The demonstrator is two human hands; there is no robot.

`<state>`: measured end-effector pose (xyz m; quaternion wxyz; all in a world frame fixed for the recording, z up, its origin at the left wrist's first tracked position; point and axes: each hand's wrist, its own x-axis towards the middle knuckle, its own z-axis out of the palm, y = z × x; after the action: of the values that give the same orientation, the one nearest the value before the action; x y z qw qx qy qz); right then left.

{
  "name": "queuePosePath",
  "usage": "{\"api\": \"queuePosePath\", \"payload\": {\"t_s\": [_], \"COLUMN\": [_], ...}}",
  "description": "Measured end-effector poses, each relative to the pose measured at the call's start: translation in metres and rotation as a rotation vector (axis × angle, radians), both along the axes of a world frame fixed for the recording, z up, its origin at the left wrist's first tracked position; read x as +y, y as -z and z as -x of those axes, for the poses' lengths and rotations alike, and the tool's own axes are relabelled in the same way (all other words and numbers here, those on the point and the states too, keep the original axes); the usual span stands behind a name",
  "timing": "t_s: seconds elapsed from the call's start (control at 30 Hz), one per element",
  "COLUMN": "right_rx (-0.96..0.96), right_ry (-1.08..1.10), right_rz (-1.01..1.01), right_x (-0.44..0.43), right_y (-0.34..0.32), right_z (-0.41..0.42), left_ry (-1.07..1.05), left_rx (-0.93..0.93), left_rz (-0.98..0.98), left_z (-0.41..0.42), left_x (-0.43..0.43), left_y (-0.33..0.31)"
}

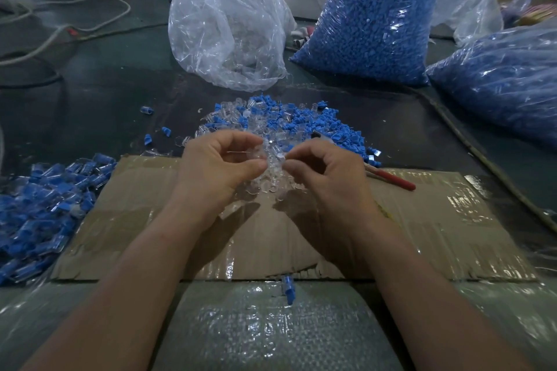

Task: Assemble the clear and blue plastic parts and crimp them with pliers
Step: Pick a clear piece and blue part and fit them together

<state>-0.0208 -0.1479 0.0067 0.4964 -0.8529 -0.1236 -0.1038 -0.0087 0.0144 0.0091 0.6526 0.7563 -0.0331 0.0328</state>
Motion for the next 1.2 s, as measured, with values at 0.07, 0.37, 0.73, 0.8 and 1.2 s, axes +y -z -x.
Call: {"api": "queuePosePath", "payload": {"t_s": [0.07,0.37,0.73,0.8,1.2], "right_rx": [0.016,0.011,0.008,0.005,0.213], "right_ry": [-0.003,-0.006,0.033,0.029,-0.099], "right_rz": [-0.179,-0.286,-0.169,-0.157,-0.327], "right_x": [0.000,0.002,0.006,0.006,0.001], "right_y": [-0.001,-0.004,-0.005,-0.006,-0.005], "right_z": [0.001,0.002,0.007,0.007,0.001], "left_ry": [0.015,0.091,0.112,0.104,0.127], "left_rx": [0.001,0.031,-0.016,-0.015,0.008], "left_rz": [0.004,0.009,-0.013,-0.014,0.105], "left_z": [0.000,0.006,0.009,0.009,0.012], "left_x": [-0.001,-0.003,-0.008,-0.009,-0.009], "left_y": [-0.001,-0.006,-0.005,-0.004,-0.008]}}
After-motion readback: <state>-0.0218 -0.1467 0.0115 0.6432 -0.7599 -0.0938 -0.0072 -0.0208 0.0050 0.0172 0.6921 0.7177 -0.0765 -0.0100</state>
